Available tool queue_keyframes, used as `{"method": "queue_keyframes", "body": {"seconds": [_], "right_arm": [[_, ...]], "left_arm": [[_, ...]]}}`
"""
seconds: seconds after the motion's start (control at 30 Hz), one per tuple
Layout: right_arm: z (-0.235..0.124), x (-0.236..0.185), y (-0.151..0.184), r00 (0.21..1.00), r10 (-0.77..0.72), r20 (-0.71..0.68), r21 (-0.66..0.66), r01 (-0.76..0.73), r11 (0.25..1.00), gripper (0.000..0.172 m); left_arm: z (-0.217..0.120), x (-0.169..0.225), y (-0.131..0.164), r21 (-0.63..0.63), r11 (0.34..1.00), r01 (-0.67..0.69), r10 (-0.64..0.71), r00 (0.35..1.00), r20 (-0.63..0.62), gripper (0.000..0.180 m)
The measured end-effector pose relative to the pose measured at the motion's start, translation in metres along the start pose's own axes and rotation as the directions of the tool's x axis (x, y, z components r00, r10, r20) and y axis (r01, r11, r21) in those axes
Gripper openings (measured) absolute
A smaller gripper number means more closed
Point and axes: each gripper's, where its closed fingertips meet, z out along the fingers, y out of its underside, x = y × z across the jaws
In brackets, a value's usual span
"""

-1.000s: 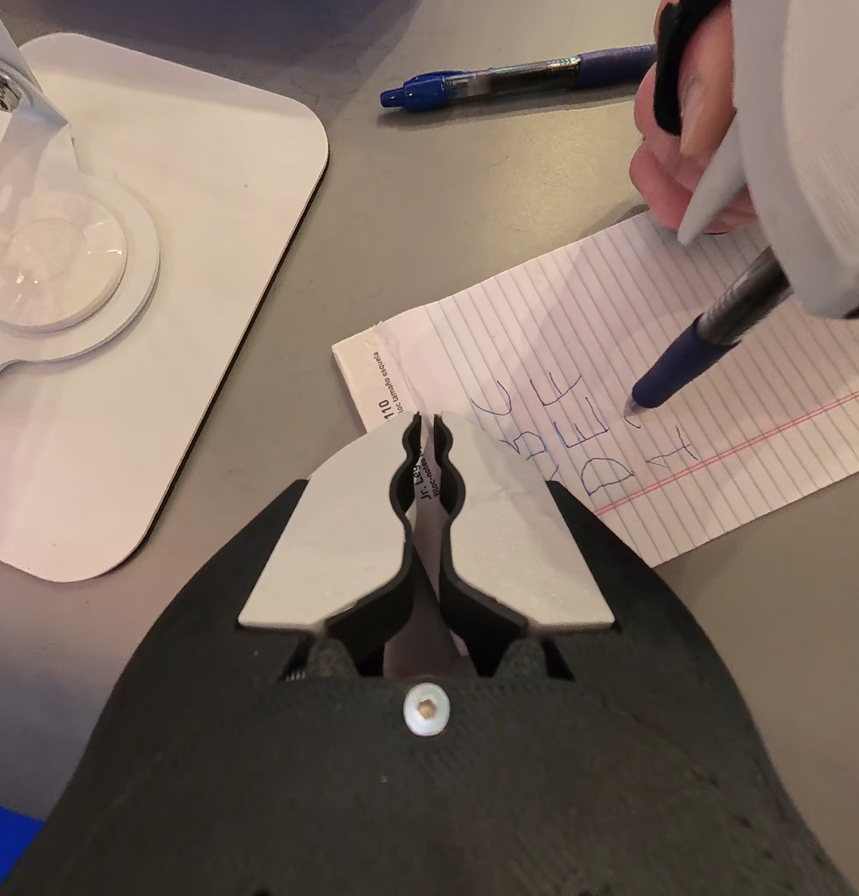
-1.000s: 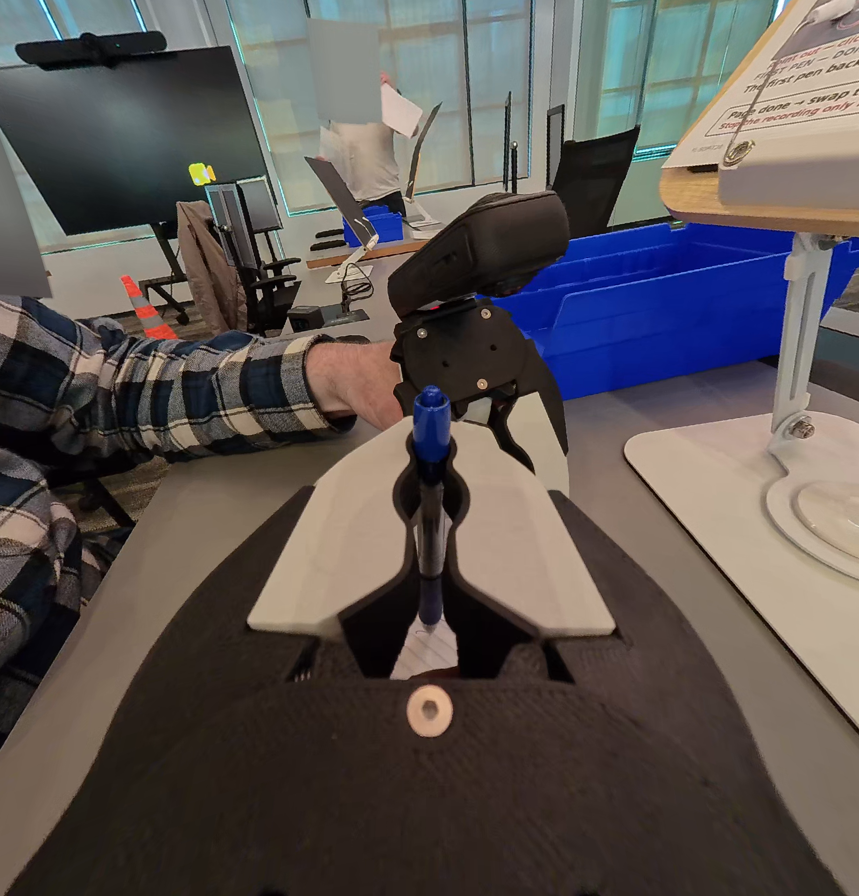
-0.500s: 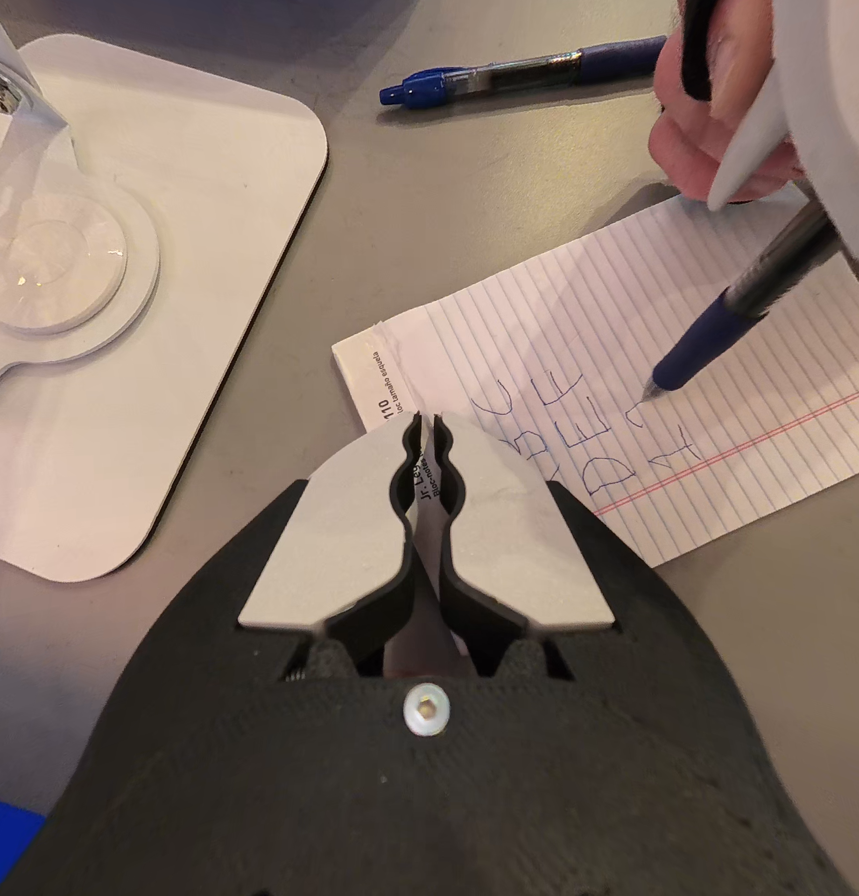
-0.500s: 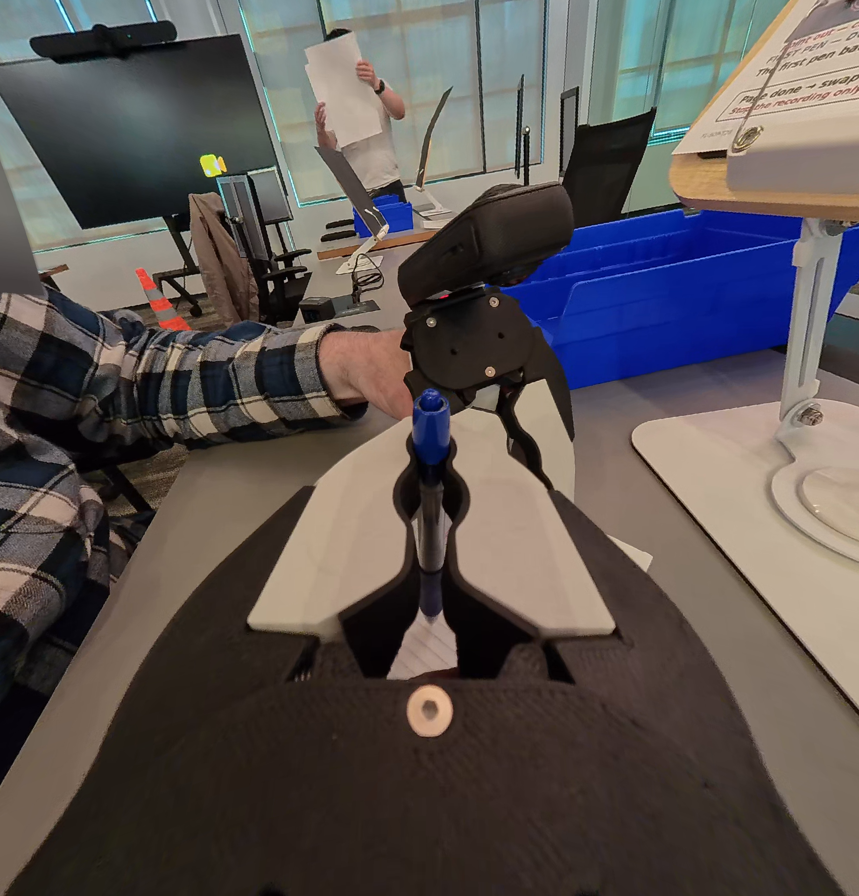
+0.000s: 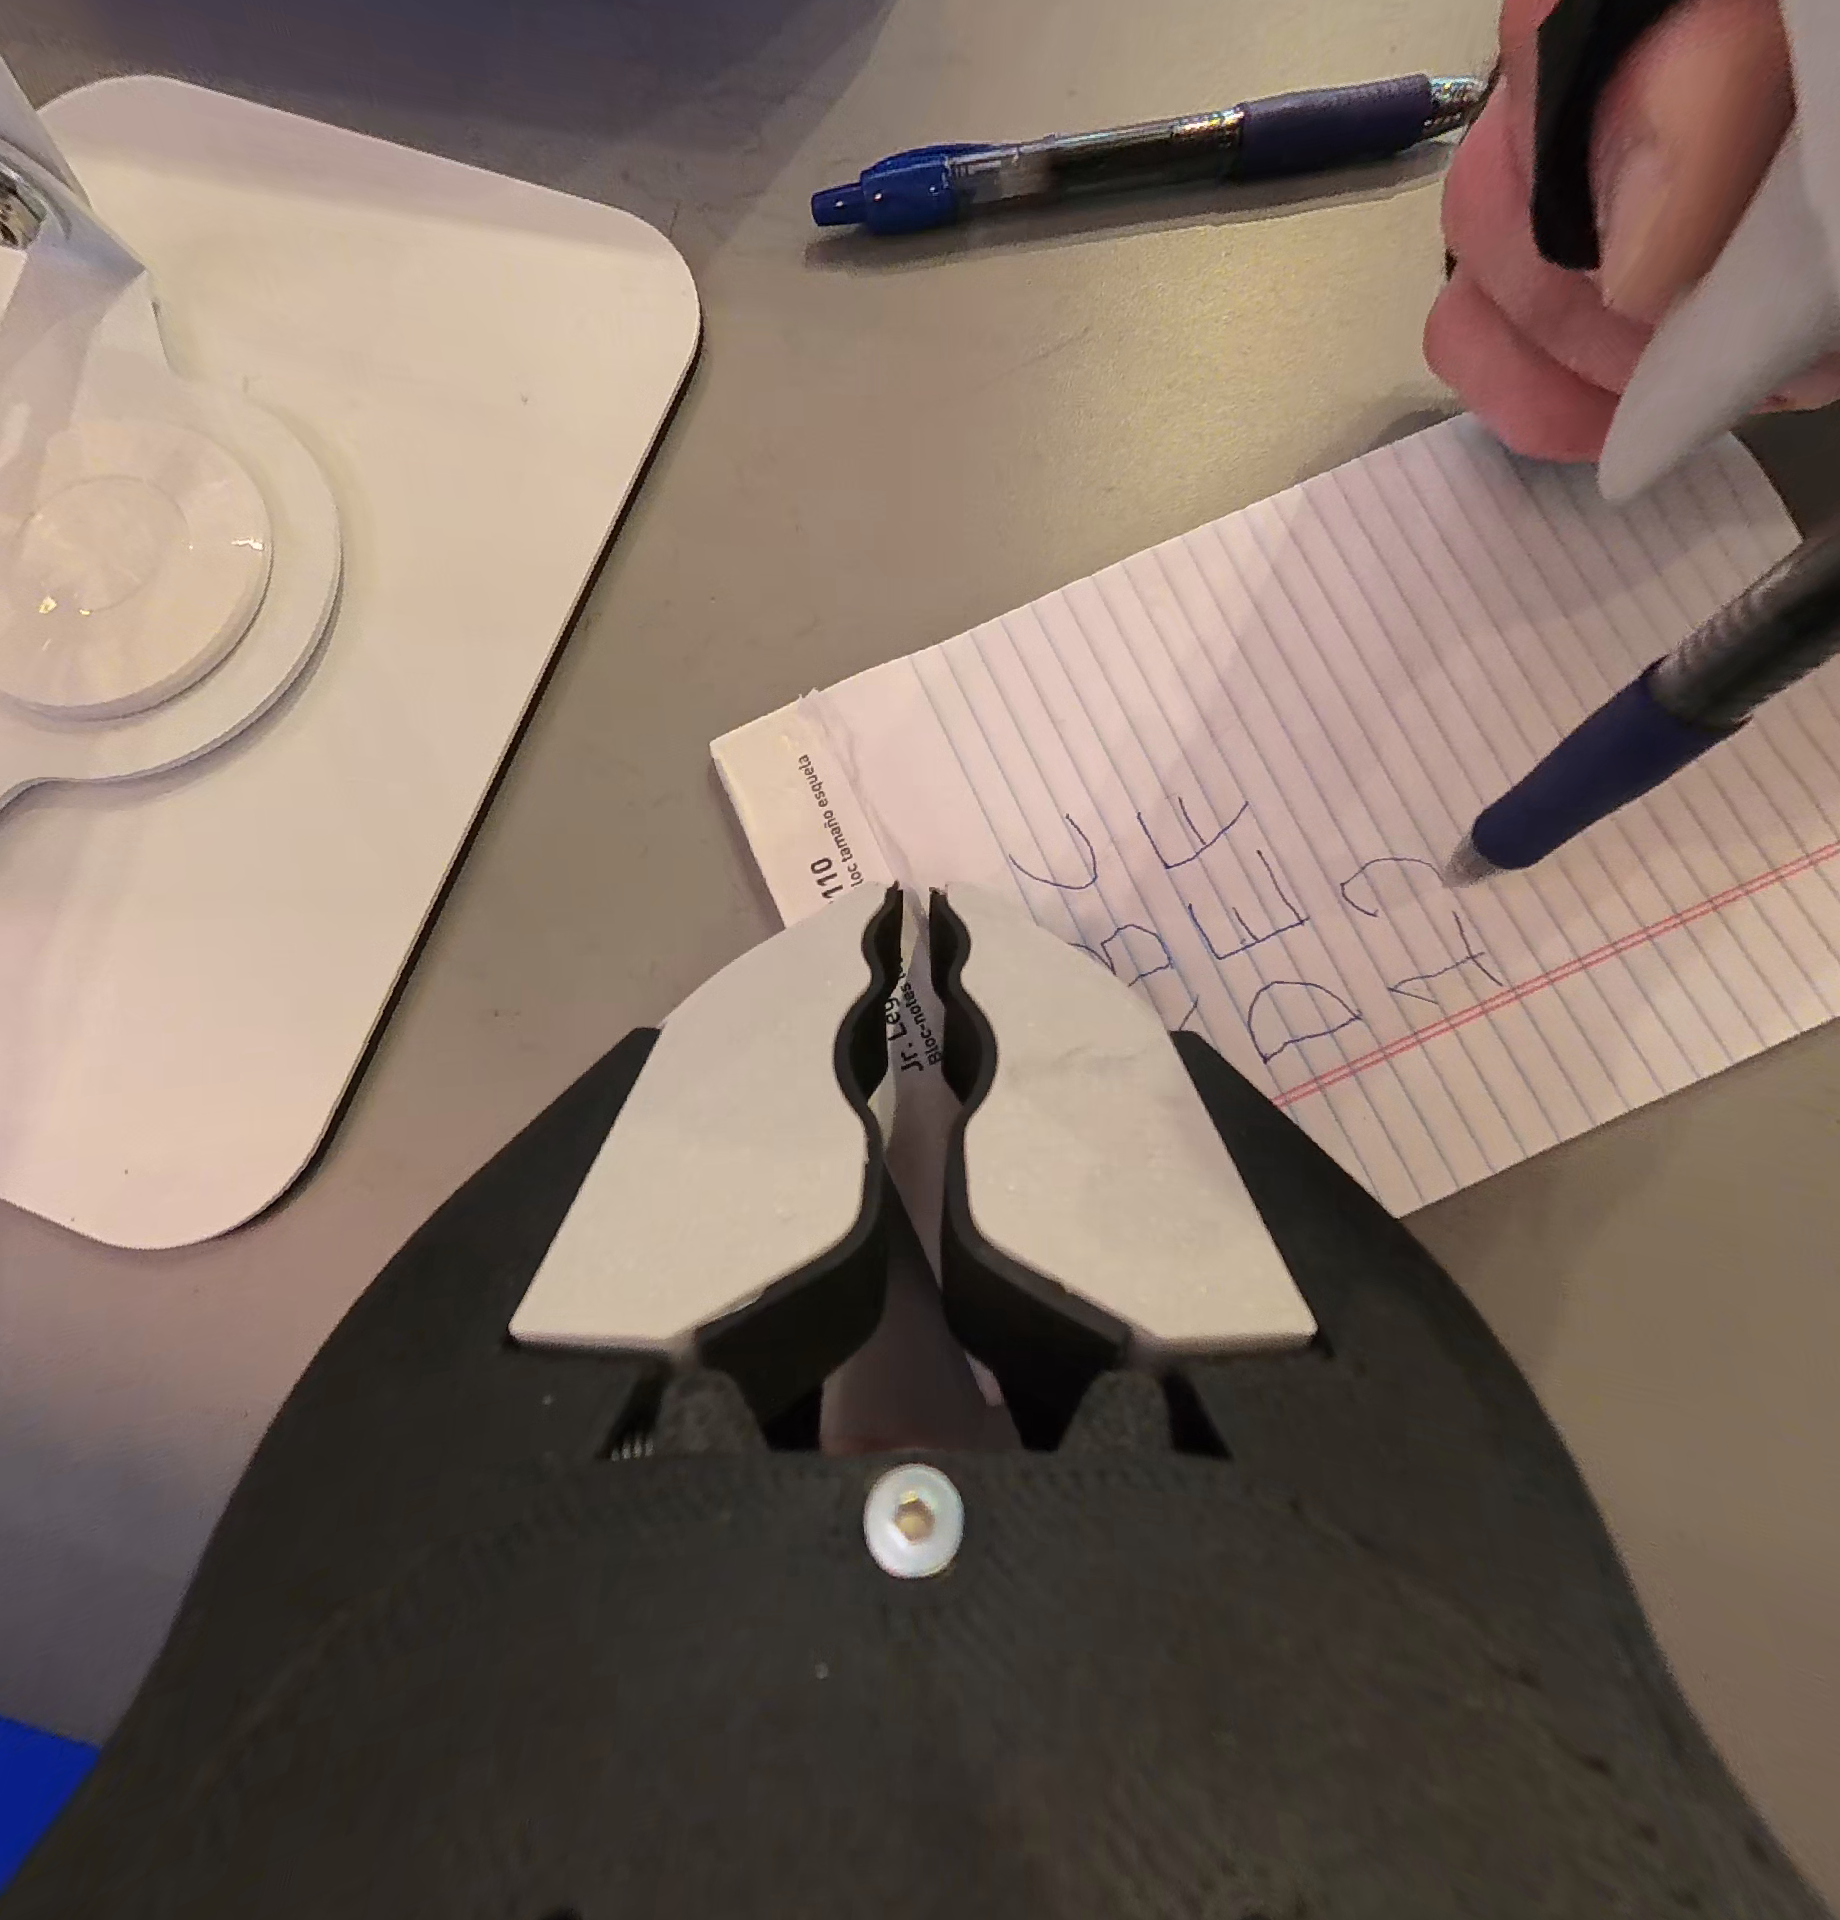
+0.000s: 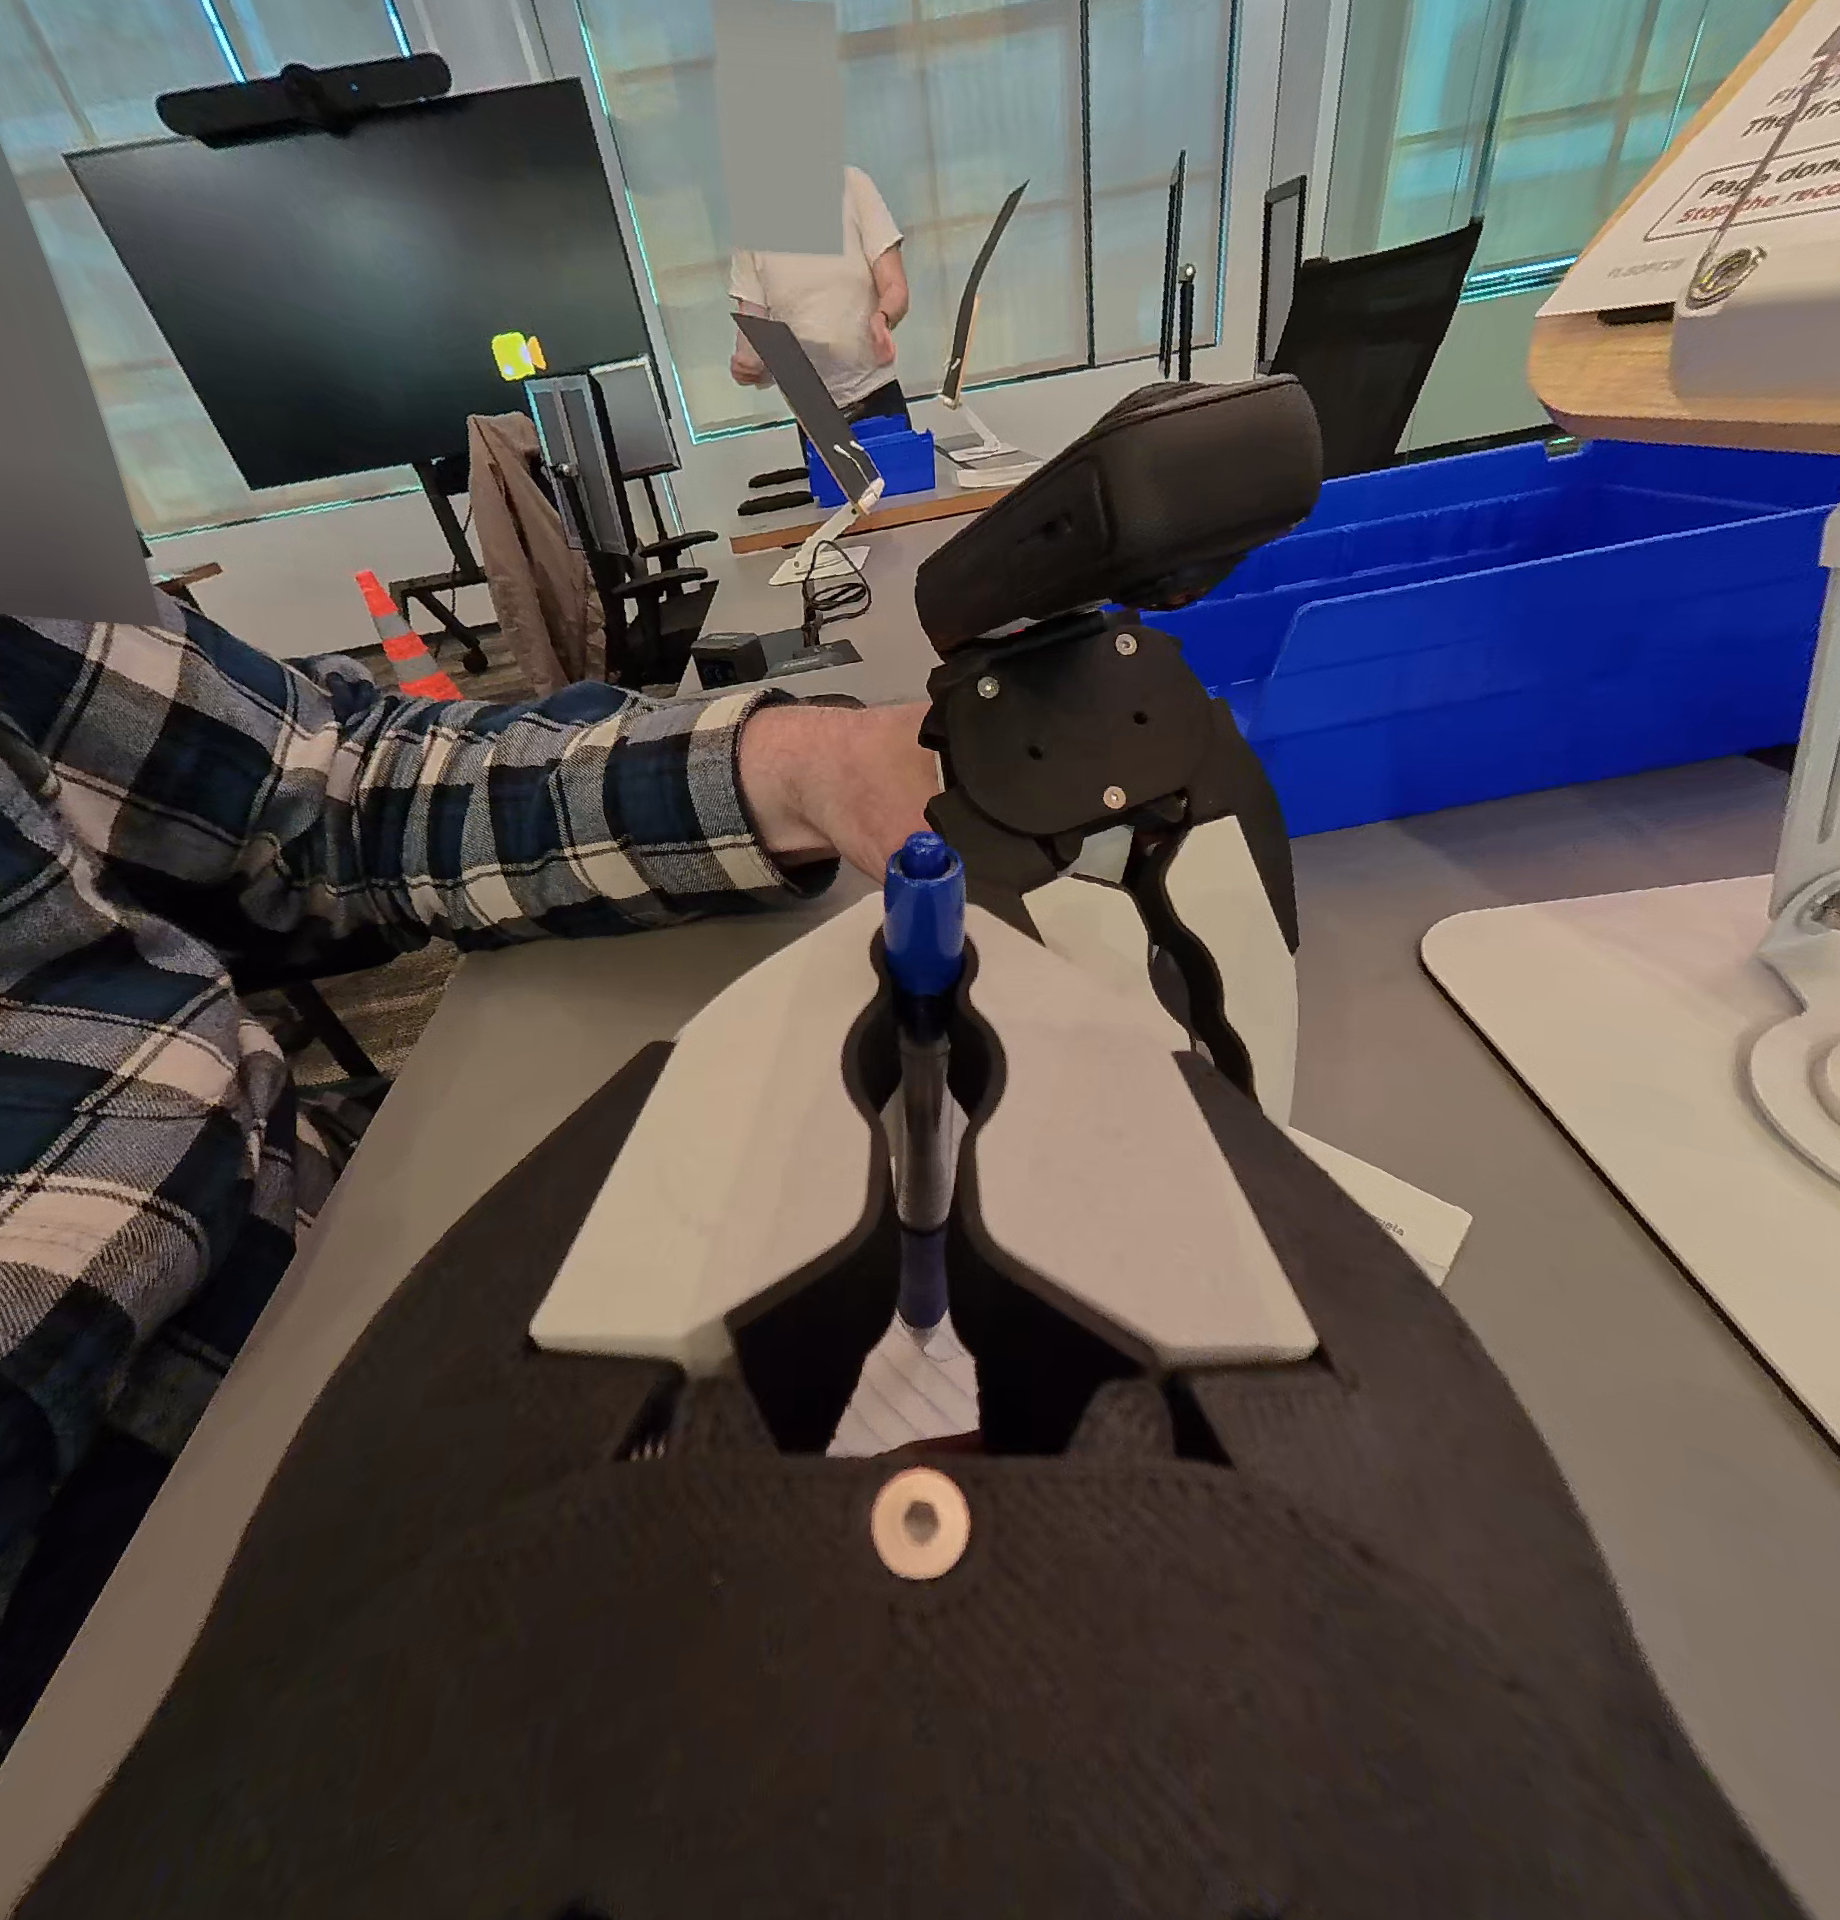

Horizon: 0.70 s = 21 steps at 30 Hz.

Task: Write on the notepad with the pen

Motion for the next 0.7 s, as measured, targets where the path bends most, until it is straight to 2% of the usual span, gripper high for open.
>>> {"method": "queue_keyframes", "body": {"seconds": [0.7], "right_arm": [[-0.017, 0.015, 0.0, 0.999, 0.013, -0.041, 0.003, -0.013, 1.0, 0.005]], "left_arm": [[0.0, 0.0, 0.0, 0.0, 1.0, -0.002, 0.002, 1.0, -0.002, 0.005]]}}
